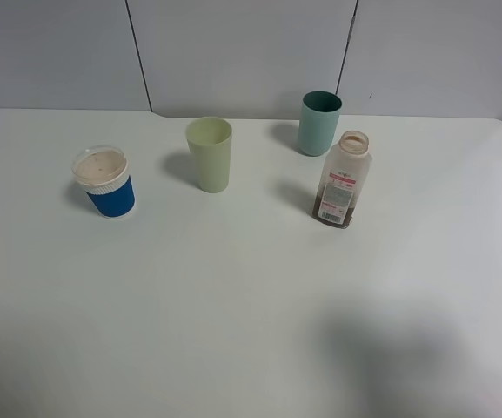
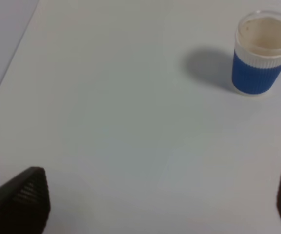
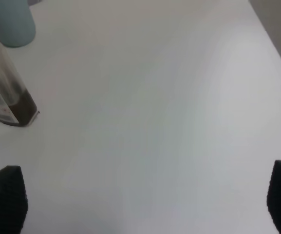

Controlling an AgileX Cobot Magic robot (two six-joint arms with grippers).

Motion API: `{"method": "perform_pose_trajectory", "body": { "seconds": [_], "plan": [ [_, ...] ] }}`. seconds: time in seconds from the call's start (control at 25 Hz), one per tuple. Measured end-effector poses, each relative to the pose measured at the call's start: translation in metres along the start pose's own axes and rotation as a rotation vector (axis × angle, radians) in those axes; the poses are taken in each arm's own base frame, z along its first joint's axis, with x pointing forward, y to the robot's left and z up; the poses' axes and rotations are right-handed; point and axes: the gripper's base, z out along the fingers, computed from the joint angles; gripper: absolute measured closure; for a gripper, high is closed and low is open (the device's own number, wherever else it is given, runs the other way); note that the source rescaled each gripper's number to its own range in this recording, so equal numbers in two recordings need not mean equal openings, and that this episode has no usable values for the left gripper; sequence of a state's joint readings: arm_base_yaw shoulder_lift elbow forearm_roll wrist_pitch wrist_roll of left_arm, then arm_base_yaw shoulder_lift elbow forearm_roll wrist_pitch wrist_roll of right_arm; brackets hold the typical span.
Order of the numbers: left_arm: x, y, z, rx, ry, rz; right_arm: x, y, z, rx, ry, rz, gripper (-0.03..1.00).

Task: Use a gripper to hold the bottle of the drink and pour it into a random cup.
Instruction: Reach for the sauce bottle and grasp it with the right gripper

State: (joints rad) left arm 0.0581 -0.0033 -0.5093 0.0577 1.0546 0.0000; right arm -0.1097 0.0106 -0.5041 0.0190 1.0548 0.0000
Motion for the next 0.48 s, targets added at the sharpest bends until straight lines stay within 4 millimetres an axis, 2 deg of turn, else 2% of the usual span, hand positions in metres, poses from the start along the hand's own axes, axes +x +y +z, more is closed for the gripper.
{"method": "perform_pose_trajectory", "body": {
  "seconds": [0.48],
  "plan": [
    [0.0, 0.0, 0.0, 0.0, 0.0, 0.0, -0.018, -0.001, 0.038, 0.008, 0.251, 0.037, -0.03]
  ]
}}
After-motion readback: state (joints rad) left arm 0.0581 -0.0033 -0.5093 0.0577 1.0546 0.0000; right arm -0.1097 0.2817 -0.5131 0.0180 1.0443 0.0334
